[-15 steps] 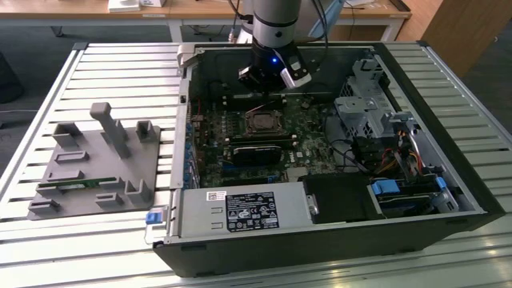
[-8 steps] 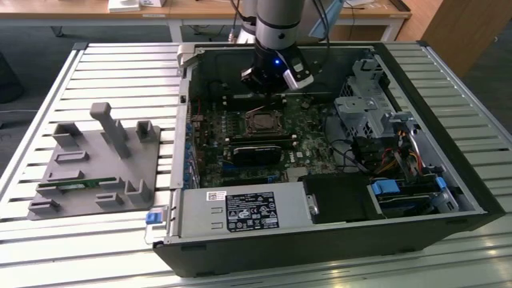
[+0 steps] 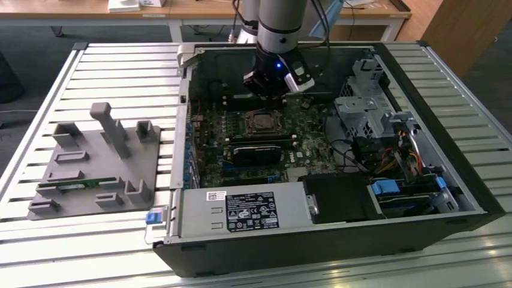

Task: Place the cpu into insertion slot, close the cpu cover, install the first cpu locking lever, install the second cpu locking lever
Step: 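Install the first cpu locking lever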

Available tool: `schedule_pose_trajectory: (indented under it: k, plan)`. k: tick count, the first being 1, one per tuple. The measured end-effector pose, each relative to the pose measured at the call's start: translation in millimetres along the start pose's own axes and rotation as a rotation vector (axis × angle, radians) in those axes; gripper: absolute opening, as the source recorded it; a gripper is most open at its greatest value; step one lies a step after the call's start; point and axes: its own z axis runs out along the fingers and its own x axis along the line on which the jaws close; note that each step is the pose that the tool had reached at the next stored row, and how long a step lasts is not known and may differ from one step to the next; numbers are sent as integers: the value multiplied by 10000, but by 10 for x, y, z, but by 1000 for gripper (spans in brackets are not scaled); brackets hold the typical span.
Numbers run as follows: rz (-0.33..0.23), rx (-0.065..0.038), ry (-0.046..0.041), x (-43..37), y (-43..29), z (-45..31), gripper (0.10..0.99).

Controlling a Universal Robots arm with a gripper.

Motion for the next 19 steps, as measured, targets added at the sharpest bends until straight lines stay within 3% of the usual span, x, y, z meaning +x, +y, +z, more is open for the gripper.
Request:
schedule_pose_trajectory:
  k: [8, 16, 19]
  plan:
    - [-2, 11, 0, -11, -8, 62, 106]
    - [0, 13, 0, -20, -8, 70, 106]
    - [-1, 94, -1, -20, -7, 72, 106]
